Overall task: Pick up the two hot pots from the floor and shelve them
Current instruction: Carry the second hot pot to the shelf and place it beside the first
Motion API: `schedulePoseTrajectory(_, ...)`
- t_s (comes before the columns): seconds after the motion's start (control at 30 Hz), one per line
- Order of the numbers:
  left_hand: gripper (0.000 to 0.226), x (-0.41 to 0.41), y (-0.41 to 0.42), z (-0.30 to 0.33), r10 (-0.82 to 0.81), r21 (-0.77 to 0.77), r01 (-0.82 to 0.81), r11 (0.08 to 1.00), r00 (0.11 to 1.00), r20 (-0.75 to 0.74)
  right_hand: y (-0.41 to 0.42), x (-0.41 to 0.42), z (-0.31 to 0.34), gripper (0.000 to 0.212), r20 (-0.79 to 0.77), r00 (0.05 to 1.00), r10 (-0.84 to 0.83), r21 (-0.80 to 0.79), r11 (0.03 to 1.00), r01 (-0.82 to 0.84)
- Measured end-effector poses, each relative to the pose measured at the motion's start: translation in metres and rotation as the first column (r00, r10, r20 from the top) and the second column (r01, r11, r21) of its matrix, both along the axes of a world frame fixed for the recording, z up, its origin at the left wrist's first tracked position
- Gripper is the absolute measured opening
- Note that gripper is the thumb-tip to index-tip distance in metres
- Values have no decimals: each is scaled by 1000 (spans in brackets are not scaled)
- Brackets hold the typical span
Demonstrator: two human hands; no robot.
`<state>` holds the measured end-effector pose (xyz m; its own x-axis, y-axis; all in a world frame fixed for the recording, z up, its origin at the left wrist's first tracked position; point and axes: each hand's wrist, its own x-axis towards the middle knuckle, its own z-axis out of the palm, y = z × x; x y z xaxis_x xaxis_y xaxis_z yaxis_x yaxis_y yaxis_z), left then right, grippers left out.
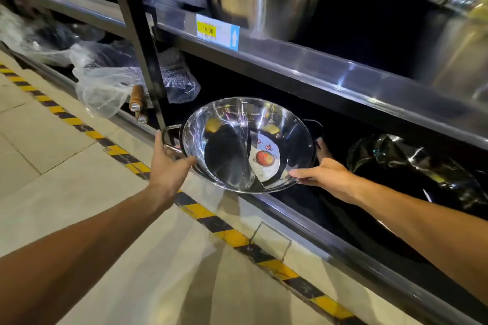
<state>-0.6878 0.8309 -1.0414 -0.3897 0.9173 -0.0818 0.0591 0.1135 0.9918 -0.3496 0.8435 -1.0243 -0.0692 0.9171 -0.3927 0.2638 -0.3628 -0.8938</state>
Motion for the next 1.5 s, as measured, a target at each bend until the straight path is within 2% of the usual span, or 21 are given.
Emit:
schedulePoseTrajectory(0.07, 118, 8, 10, 1, -84, -19, 85, 996, 994, 70, 2, 4, -7, 130, -29, 998, -57, 11, 998, 57)
schedulePoseTrajectory(0.17, 129, 15, 24, -2, -195, -38, 204, 978, 967, 162, 5, 7, -23, 126, -25, 988, -152, 52, 987, 153)
schedulePoseTrajectory(0.23, 131, 17, 31, -4, -240, -62, 250, 966, 961, 139, 6, 7, -33, 106, 40, 978, -207, 65, 977, 204)
schedulePoseTrajectory(0.3, 128, 22, 38, -6, -283, -79, 293, 953, 952, 118, 6, 8, -38, 62, 173, 955, -240, 80, 970, 229)
schedulePoseTrajectory(0.33, 126, 24, 42, -6, -295, -83, 306, 949, 948, 123, 8, 8, -40, 57, 218, 947, -237, 90, 971, 222)
schedulePoseTrajectory(0.43, 113, 33, 52, -7, -267, -80, 278, 957, 955, 126, 15, 9, -42, 98, 267, 935, -235, 146, 969, 202)
schedulePoseTrajectory(0.47, 108, 35, 54, -9, -248, -83, 260, 962, 960, 131, 17, 8, -42, 102, 260, 936, -237, 171, 965, 197)
schedulePoseTrajectory(0.6, 100, 42, 59, -18, -219, -129, 233, 964, 969, 114, 21, 8, -51, 96, 241, 938, -251, 191, 959, 208)
schedulePoseTrajectory(0.7, 101, 42, 64, -25, -228, -141, 253, 957, 958, 171, 22, 8, -56, 91, 224, 941, -254, 179, 960, 217)
schedulePoseTrajectory(0.77, 102, 41, 64, -29, -241, -147, 263, 953, 958, 152, 23, 6, -55, 92, 239, 938, -251, 183, 960, 211)
schedulePoseTrajectory(0.87, 99, 40, 62, -32, -294, -145, 302, 942, 953, 75, 17, 0, -49, 90, 340, 917, -210, 155, 974, 166)
schedulePoseTrajectory(0.97, 77, 40, 53, -33, -318, -142, 298, 944, 935, -159, 1, -7, -50, 65, 462, 870, -174, 209, 974, 84)
schedulePoseTrajectory(1.03, 56, 39, 38, -41, -256, -59, 256, 965, 863, -436, -14, -10, -54, 62, 543, 822, -174, 305, 952, 0)
schedulePoseTrajectory(1.1, 51, 36, 19, -53, -209, 23, 284, 959, 756, -620, -28, -11, -59, 66, 629, 769, -114, 373, 912, -170)
schedulePoseTrajectory(1.13, 52, 34, 9, -58, -237, 28, 348, 937, 691, -683, -32, -11, -63, 68, 697, 714, -59, 366, 886, -284)
schedulePoseTrajectory(1.2, 56, 30, -4, -67, -331, -39, 523, 852, 478, -814, -36, -10, -72, 70, 825, 564, 28, 270, 858, -437)
schedulePoseTrajectory(1.23, 58, 26, -6, -71, -359, -88, 579, 810, 373, -856, -35, -10, -75, 72, 862, 506, 43, 226, 860, -458)
schedulePoseTrajectory(1.3, 61, 20, 1, -77, -375, -171, 595, 785, 238, -896, -27, -8, -75, 74, 888, 455, 62, 170, 876, -452)
schedulePoseTrajectory(1.33, 61, 19, 7, -79, -371, -201, 573, 795, 196, -908, -21, -8, -74, 75, 890, 449, 77, 152, 880, -451)
schedulePoseTrajectory(1.43, 60, 20, 37, -81, -394, -266, 517, 814, 153, -906, 3, -6, -71, 78, 881, 457, 124, 118, 877, -466)
schedulePoseTrajectory(1.5, 64, 24, 57, -82, -396, -322, 487, 812, 54, -917, 17, -8, -69, 83, 875, 459, 154, 85, 885, -458)
